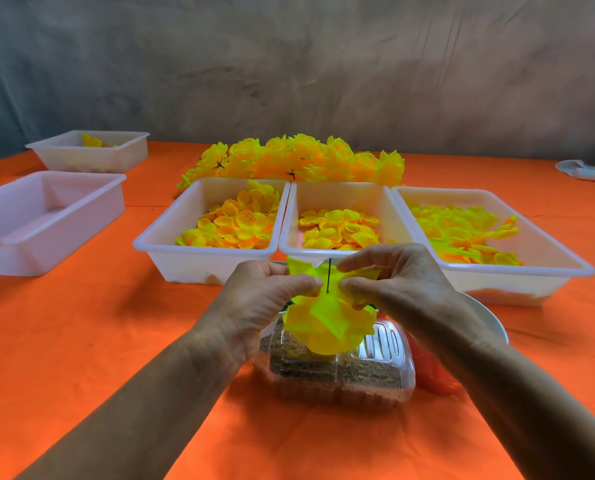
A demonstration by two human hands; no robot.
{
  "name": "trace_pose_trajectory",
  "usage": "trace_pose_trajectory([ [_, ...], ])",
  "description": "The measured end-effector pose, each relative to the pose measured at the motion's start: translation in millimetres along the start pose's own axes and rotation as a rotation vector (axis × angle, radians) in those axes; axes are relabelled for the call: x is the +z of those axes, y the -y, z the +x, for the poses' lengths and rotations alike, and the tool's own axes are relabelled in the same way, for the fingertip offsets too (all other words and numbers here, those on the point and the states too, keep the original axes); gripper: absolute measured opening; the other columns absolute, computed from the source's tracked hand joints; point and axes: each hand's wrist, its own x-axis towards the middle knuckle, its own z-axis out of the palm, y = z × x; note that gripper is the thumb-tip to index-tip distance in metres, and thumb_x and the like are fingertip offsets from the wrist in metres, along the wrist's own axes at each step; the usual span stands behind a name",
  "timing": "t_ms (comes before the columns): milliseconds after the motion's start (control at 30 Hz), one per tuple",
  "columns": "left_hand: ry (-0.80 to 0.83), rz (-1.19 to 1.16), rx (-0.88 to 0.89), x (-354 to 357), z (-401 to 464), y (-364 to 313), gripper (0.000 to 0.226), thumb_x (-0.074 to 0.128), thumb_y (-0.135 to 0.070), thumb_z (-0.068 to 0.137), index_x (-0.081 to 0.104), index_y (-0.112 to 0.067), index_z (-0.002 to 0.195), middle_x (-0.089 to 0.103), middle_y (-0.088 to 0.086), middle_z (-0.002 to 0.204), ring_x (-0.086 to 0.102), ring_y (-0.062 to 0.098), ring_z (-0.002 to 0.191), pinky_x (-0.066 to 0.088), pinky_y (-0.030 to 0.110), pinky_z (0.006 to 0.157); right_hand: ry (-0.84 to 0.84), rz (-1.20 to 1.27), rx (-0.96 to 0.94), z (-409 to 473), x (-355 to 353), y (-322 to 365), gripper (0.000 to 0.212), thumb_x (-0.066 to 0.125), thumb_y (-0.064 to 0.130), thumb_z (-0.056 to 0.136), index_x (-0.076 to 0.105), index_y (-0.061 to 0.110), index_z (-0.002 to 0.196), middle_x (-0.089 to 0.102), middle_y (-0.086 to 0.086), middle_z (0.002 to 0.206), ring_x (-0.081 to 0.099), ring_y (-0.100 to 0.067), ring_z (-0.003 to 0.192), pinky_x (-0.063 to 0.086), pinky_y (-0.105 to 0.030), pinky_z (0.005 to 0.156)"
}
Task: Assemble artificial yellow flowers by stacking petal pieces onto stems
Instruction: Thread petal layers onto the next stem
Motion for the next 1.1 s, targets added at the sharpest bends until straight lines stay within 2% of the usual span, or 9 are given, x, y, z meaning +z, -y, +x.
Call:
trace_pose_trajectory([
  [133,-0.039,0.006,-0.013,0,1,4,0.007,0.073,-0.005,0.073,0.072,0.002,0.075,0.068,0.006,0.071,0.063,0.014,0.068,0.049,0.02,0.067,0.011,-0.007,0.023,1,0,-1,0.016,0.077,0.005,0.072,0.072,0.019,0.075,0.064,0.009,0.054,0.059,-0.006,0.044,0.041,-0.014,0.042],
  [267,-0.038,-0.017,-0.05,2,-2,4,0.005,0.071,-0.001,0.074,0.07,-0.003,0.069,0.067,0.003,0.061,0.062,0.01,0.056,0.049,0.019,0.049,0.018,-0.025,0.045,1,2,-3,0.019,0.077,0.002,0.072,0.07,0.02,0.069,0.065,0.004,0.065,0.058,-0.006,0.044,0.042,-0.016,0.043],
  [400,-0.063,0.013,-0.072,0,-3,6,0.009,0.073,-0.004,0.074,0.068,-0.005,0.067,0.064,0.004,0.062,0.058,0.014,0.057,0.046,0.027,0.054,0.034,-0.021,0.043,2,4,-4,0.022,0.076,0.0,0.072,0.072,0.02,0.065,0.063,-0.001,0.06,0.054,-0.006,0.042,0.042,-0.016,0.043],
  [567,-0.06,0.06,0.004,1,-2,8,0.021,0.073,0.002,0.072,0.067,-0.009,0.056,0.064,-0.001,0.052,0.057,0.005,0.046,0.045,0.014,0.045,0.055,-0.017,0.038,5,4,-8,0.022,0.075,-0.003,0.071,0.072,0.017,0.063,0.06,0.005,0.048,0.051,-0.006,0.04,0.04,-0.015,0.042],
  [733,-0.071,0.089,0.019,5,-3,12,0.024,0.068,0.008,0.072,0.062,0.0,0.051,0.052,-0.002,0.042,0.046,0.007,0.038,0.036,0.01,0.039,0.048,-0.052,0.054,6,9,-18,0.025,0.076,-0.002,0.068,0.073,0.021,0.057,0.063,-0.001,0.056,0.051,-0.01,0.044,0.043,-0.024,0.049],
  [833,-0.103,0.126,0.032,4,0,14,0.017,0.073,0.002,0.07,0.06,0.011,0.065,0.048,0.008,0.058,0.043,0.015,0.058,0.035,0.023,0.056,0.053,-0.045,0.058,8,8,-20,0.027,0.077,-0.001,0.068,0.074,0.024,0.057,0.062,0.001,0.053,0.05,-0.009,0.042,0.042,-0.022,0.048],
  [900,-0.109,0.149,0.03,3,3,15,0.017,0.075,-0.001,0.068,0.062,0.009,0.066,0.047,0.009,0.063,0.042,0.017,0.062,0.036,0.026,0.057,0.067,-0.025,0.067,8,8,-21,0.029,0.076,-0.001,0.07,0.074,0.024,0.056,0.06,0.002,0.05,0.049,-0.007,0.04,0.039,-0.019,0.044],
  [1000,-0.095,0.139,0.001,1,5,17,0.027,0.075,0.001,0.069,0.061,0.019,0.083,0.054,0.016,0.072,0.049,0.021,0.069,0.042,0.033,0.065,0.077,-0.002,0.082,7,8,-22,0.033,0.074,-0.003,0.072,0.072,0.024,0.053,0.056,0.005,0.042,0.046,-0.002,0.036,0.032,-0.011,0.036],
  [1100,-0.103,0.193,0.068,2,1,16,0.015,0.076,0.001,0.07,0.067,0.01,0.079,0.065,0.019,0.074,0.058,0.024,0.071,0.052,0.035,0.071,0.068,0.003,0.077,6,7,-22,0.03,0.075,-0.001,0.072,0.073,0.024,0.055,0.056,0.005,0.044,0.047,-0.005,0.039,0.036,-0.014,0.04],
])
